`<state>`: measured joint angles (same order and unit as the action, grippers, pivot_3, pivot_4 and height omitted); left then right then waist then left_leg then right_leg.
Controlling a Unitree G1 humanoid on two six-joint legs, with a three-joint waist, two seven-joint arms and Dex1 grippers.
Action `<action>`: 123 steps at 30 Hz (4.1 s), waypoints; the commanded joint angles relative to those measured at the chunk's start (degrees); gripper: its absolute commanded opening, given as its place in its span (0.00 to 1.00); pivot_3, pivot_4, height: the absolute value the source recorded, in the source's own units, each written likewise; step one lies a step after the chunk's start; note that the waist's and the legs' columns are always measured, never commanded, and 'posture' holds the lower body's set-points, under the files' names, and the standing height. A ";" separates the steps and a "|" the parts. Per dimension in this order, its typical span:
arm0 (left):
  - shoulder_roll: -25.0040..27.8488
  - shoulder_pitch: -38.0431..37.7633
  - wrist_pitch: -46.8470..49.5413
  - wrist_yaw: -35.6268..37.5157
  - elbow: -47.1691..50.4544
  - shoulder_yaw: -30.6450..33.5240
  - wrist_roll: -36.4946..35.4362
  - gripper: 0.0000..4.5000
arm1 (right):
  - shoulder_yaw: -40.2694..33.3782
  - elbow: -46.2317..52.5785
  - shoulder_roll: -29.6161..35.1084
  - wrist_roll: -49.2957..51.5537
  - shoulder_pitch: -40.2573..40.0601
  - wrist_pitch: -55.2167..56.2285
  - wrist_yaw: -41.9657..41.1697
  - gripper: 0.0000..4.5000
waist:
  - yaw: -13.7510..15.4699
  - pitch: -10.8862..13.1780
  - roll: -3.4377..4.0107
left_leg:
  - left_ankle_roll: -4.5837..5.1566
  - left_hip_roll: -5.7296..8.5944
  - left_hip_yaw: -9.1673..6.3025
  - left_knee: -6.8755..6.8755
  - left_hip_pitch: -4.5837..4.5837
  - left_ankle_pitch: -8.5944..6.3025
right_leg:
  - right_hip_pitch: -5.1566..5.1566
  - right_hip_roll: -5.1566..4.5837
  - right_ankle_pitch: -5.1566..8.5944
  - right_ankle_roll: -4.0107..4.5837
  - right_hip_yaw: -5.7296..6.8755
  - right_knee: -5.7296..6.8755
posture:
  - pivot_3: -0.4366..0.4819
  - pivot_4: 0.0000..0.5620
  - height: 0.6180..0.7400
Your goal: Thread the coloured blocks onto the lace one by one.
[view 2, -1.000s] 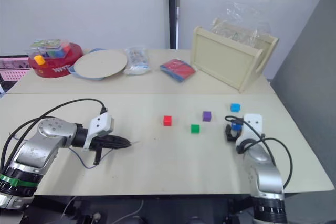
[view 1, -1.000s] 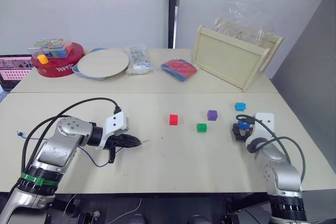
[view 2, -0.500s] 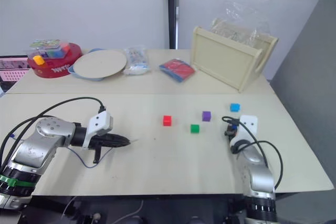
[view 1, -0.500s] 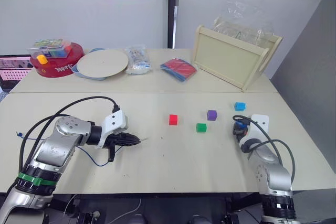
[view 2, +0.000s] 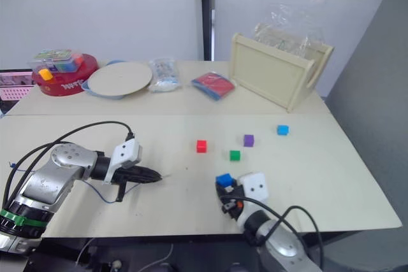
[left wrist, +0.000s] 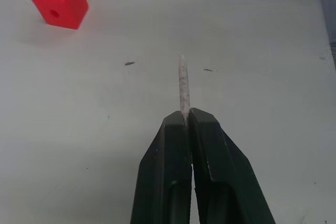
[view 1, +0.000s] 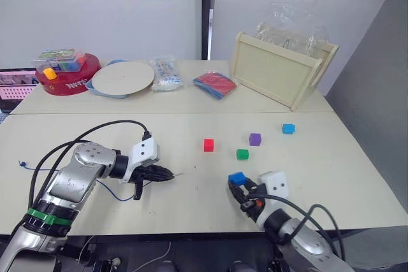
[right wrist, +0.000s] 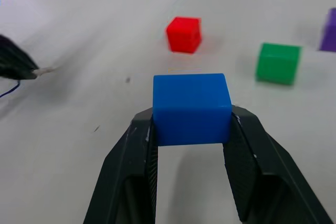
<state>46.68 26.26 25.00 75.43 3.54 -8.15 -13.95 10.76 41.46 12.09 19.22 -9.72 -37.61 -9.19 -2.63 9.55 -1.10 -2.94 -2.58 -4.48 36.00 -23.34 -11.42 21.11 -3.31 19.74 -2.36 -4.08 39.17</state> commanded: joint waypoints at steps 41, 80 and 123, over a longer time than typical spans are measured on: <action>2.07 -6.76 1.02 -3.76 9.23 0.38 -1.39 0.00 | 15.08 -71.11 19.65 -13.86 56.63 48.31 -76.80 0.99 | 0.26 0.03 -0.02 | 0.01 -0.04 0.00 0.12 -0.14 0.00 | 0.06 0.02 0.00 0.00 0.06 -0.09 | 0.48 0.27 1.00; -1.55 -1.78 -8.82 -8.52 4.28 -12.23 12.39 0.00 | 12.80 -35.10 17.61 -15.16 34.89 11.80 -53.19 0.29 | 0.50 0.04 0.00 | -0.02 0.00 -0.01 0.20 -0.10 0.01 | -0.02 0.00 0.00 0.00 0.07 -0.02 | 0.48 0.27 1.00; -5.56 10.72 14.38 -1.13 10.58 -21.34 13.74 0.00 | 14.20 -30.82 15.24 -14.35 35.12 8.00 -49.65 0.29 | 0.02 0.03 0.00 | -0.01 -0.02 -0.04 0.19 -0.03 0.00 | -0.07 0.06 0.01 0.00 0.07 -0.01 | 0.48 0.27 1.00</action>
<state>40.26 37.84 39.93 73.07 12.06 -29.77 1.24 24.61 9.97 27.34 4.80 25.82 -29.06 -59.55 -2.62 9.59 -1.10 -2.95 -2.61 -4.52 36.19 -23.36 -11.41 21.05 -3.25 19.74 -2.37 -4.01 39.16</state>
